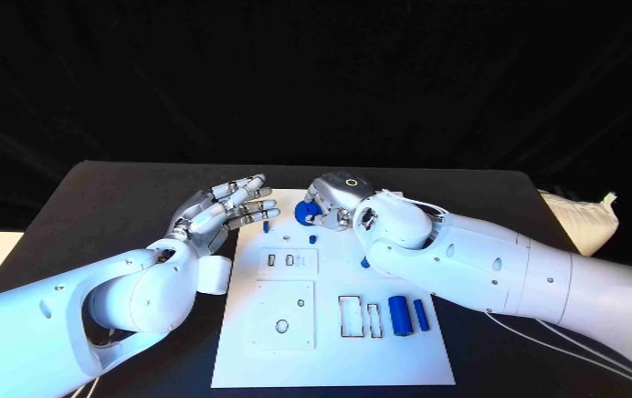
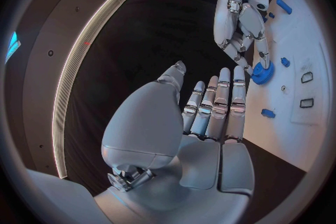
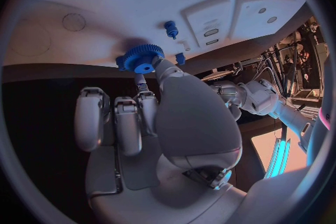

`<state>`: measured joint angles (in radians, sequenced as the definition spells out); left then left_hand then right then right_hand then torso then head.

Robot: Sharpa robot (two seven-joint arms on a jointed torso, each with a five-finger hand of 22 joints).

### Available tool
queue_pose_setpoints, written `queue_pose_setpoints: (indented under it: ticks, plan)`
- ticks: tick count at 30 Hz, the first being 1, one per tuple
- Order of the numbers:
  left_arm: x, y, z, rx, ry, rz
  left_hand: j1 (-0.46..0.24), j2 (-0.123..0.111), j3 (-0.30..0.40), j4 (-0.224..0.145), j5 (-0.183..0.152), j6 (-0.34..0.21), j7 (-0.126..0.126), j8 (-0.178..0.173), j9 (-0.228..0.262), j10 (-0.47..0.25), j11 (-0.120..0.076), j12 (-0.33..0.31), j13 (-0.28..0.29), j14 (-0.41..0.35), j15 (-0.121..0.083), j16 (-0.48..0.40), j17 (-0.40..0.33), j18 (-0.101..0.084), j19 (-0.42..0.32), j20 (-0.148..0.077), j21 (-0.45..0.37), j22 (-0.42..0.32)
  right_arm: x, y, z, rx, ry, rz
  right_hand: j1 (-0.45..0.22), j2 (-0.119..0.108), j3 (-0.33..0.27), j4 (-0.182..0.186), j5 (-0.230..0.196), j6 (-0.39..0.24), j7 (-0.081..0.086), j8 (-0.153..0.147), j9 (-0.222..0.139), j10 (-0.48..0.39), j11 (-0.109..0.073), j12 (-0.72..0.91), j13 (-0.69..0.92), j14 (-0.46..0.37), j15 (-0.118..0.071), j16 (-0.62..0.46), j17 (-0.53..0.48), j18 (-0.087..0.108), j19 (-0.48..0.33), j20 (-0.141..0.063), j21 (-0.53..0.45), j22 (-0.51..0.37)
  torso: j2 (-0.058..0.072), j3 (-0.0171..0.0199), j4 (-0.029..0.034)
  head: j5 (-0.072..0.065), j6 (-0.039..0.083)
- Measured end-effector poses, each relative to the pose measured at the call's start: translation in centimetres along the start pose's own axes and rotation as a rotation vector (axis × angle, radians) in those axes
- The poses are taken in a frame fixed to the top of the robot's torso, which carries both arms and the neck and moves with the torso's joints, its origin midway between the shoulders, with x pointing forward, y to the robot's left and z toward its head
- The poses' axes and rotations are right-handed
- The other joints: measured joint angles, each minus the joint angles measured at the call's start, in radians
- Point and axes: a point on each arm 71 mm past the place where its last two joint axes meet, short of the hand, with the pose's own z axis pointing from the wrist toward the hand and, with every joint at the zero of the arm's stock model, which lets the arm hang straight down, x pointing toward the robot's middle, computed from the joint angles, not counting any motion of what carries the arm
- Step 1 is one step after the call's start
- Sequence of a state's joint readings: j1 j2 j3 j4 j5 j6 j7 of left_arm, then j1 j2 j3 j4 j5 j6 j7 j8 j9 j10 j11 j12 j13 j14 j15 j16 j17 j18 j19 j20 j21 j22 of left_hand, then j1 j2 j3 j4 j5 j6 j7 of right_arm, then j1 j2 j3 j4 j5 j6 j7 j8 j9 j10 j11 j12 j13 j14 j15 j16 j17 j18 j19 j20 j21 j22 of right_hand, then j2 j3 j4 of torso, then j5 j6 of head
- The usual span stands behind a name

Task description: Assemble the parts on the task board

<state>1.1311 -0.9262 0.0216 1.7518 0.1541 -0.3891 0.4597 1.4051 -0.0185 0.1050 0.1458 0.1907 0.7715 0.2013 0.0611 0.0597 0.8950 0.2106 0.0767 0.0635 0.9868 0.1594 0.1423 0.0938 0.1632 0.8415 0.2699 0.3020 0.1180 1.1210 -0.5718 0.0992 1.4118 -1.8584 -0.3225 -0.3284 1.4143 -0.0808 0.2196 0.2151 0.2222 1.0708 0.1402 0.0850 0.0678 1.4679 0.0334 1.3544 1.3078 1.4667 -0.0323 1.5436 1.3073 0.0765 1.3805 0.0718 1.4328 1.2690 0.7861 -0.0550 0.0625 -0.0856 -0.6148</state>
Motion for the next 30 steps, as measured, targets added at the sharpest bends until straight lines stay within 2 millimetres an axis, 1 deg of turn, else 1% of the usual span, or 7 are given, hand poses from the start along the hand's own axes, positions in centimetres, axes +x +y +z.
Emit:
queue_pose_setpoints:
  ticks: [4,7,11,15,19,22,30]
  plan:
    - [0.00,0.00,0.00,0.000,0.000,0.000,0.000,0.000,0.000,0.000,0.000,0.000,0.000,0.000,0.000,0.000,0.000,0.000,0.000,0.000,0.000,0.000,0.000,0.000,0.000,0.000,0.000,0.000,0.02,-0.20,0.28,0.008,-0.002,-0.006,-0.018,-0.003,0.006,0.006,-0.014,0.001,-0.001,-0.010,0.000,0.000,0.000,-0.024,0.000,0.000,0.000,0.000,0.000,0.000,0.000,0.000,0.000,-0.007,0.000,-0.0001,-0.0002,0.001,-0.002]
    - [0.00,0.00,0.00,0.000,0.000,0.000,0.000,0.000,0.000,0.000,0.000,0.000,0.000,0.000,0.000,0.000,0.000,0.000,0.000,0.000,0.000,0.000,0.000,0.000,0.000,0.000,0.000,0.000,0.22,-0.56,0.32,0.020,0.002,-0.011,-0.034,-0.010,0.011,0.011,-0.035,0.004,-0.005,-0.022,0.001,-0.013,0.013,-0.048,0.000,0.000,0.000,0.000,0.000,0.000,-0.005,0.005,-0.002,-0.015,0.000,-0.0004,-0.0002,0.002,-0.002]
    - [-0.02,-0.01,-0.01,0.000,0.000,0.000,0.000,0.000,0.000,0.000,0.000,0.000,0.000,0.000,0.000,0.000,0.000,0.000,0.000,0.000,0.000,0.000,0.000,0.000,0.000,0.000,0.000,0.000,0.35,-0.50,0.35,0.020,0.005,-0.011,-0.044,-0.011,0.014,0.014,-0.057,-0.062,0.006,-0.019,0.004,-0.036,0.025,-0.087,0.001,0.001,0.013,0.000,0.001,0.000,-0.016,0.016,-0.013,-0.032,0.000,-0.0005,-0.0008,0.002,-0.003]
    - [-0.02,-0.01,-0.02,0.000,0.000,0.000,0.000,0.000,0.000,0.000,0.000,0.000,0.000,0.000,0.000,0.000,0.000,0.000,0.000,0.000,0.000,0.000,0.000,0.000,0.000,0.000,0.000,0.000,0.51,-0.51,0.32,0.022,0.017,-0.009,-0.057,-0.036,0.016,0.015,-0.070,-0.106,0.015,-0.024,-0.003,-0.047,0.036,-0.114,0.001,0.002,0.020,0.000,0.001,0.000,-0.023,0.023,-0.015,-0.041,0.000,-0.0005,-0.0014,0.002,-0.005]
    - [-0.04,-0.02,-0.03,0.000,-0.001,0.000,0.000,0.000,0.000,0.000,0.000,0.000,0.000,0.000,0.000,0.000,0.000,0.000,0.000,0.000,0.000,0.000,0.000,0.000,0.000,0.000,0.000,-0.001,0.63,-0.55,0.27,0.025,0.031,-0.003,-0.089,-0.067,-0.003,0.051,-0.070,-0.114,0.020,-0.024,-0.003,-0.050,0.039,-0.114,0.001,-0.002,0.024,0.000,0.001,0.000,-0.027,0.027,-0.019,-0.044,0.000,-0.0005,-0.0013,0.001,-0.006]
    - [-0.06,-0.03,-0.04,0.000,-0.001,0.000,0.000,0.000,0.000,0.000,0.000,0.000,0.000,0.000,0.000,0.000,0.000,0.000,0.000,0.000,0.000,0.000,0.000,0.000,0.000,0.000,0.000,-0.001,0.68,-0.63,0.24,0.027,0.038,0.002,-0.109,-0.066,-0.015,0.065,-0.070,-0.114,0.020,-0.024,-0.001,-0.050,0.039,-0.114,0.001,-0.002,0.024,0.000,0.001,0.000,-0.023,0.031,-0.019,-0.044,0.000,-0.0005,-0.0009,0.000,-0.007]
    - [-0.11,-0.04,-0.05,0.000,-0.002,0.001,0.000,0.000,0.000,0.000,0.000,0.000,0.000,0.000,0.000,0.000,0.000,0.000,0.000,0.000,0.000,0.000,0.000,0.000,0.000,0.000,0.000,-0.001,0.67,-0.80,0.05,0.032,0.045,0.016,-0.121,-0.055,-0.019,0.069,-0.070,-0.114,0.020,-0.024,0.000,-0.050,0.039,-0.102,0.001,-0.002,0.023,0.000,0.001,0.000,-0.023,0.031,-0.019,-0.042,0.000,0.0000,-0.0003,0.000,-0.005]
